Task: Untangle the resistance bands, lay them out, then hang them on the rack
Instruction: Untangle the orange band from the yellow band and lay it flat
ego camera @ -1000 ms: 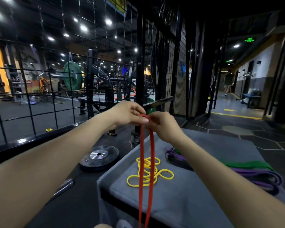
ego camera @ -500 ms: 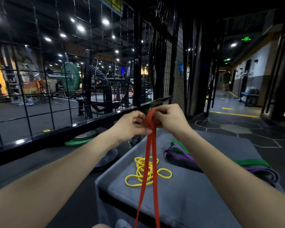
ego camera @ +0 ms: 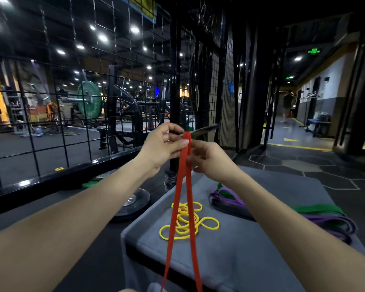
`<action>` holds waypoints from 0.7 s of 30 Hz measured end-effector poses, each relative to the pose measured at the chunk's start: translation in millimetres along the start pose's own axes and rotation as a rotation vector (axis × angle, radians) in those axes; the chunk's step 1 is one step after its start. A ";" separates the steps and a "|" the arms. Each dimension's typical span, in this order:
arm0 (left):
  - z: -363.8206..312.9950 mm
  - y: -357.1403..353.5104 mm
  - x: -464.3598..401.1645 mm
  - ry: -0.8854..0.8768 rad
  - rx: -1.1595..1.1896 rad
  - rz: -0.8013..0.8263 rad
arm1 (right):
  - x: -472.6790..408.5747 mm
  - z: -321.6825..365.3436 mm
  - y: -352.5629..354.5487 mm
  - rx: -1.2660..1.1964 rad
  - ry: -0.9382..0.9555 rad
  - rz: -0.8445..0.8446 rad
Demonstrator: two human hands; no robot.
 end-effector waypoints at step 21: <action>-52.6 -1.2 -26.9 -0.103 0.031 -0.126 | -0.7 -7.9 20.3 -0.121 -0.059 -0.025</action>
Point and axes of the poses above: each hand's wrist, its own x-axis away from the middle knuckle, its own y-axis out of the back of the hand, z = x × y, the point moved 3 cm from there along -x, towards the middle knuckle, and after that the axes turned 13 degrees about z, right-handed, at the moved point
